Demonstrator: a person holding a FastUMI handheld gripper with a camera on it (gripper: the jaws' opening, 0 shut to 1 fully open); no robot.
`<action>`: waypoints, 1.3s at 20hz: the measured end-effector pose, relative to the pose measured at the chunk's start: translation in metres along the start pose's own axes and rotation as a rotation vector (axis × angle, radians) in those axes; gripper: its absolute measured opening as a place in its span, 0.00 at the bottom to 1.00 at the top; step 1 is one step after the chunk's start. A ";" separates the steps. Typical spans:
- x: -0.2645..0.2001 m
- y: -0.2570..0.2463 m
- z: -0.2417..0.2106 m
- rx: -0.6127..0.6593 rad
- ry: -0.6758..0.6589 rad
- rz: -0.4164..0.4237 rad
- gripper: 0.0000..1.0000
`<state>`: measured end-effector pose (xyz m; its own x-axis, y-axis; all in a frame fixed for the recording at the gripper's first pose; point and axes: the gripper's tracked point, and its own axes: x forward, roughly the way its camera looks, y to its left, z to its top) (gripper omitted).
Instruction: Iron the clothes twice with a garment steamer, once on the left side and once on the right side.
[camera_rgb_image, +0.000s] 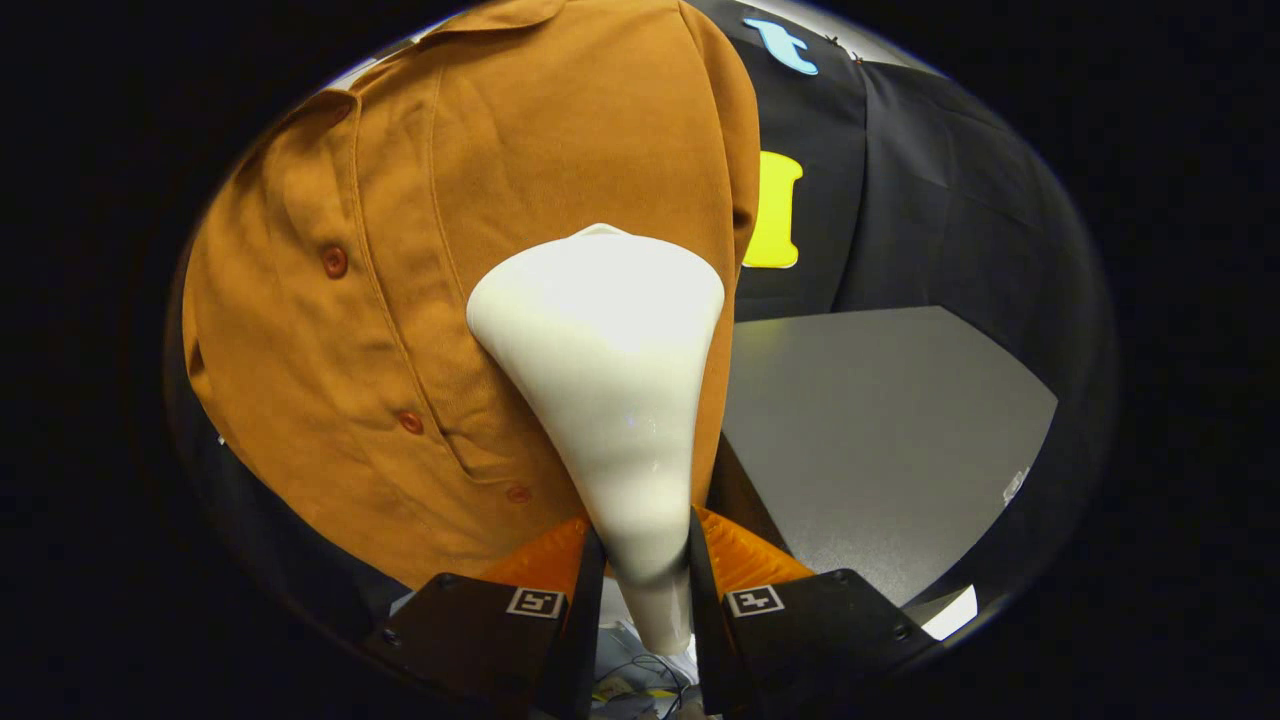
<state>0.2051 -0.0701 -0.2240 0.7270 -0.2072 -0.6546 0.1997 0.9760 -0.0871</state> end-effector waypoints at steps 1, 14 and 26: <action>0.003 -0.002 -0.008 0.001 0.021 -0.002 0.44; -0.032 -0.018 -0.029 0.018 0.023 -0.017 0.44; -0.165 0.065 0.088 -0.006 -0.380 0.145 0.44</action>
<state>0.1556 0.0219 -0.0559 0.9386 -0.0767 -0.3364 0.0744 0.9970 -0.0197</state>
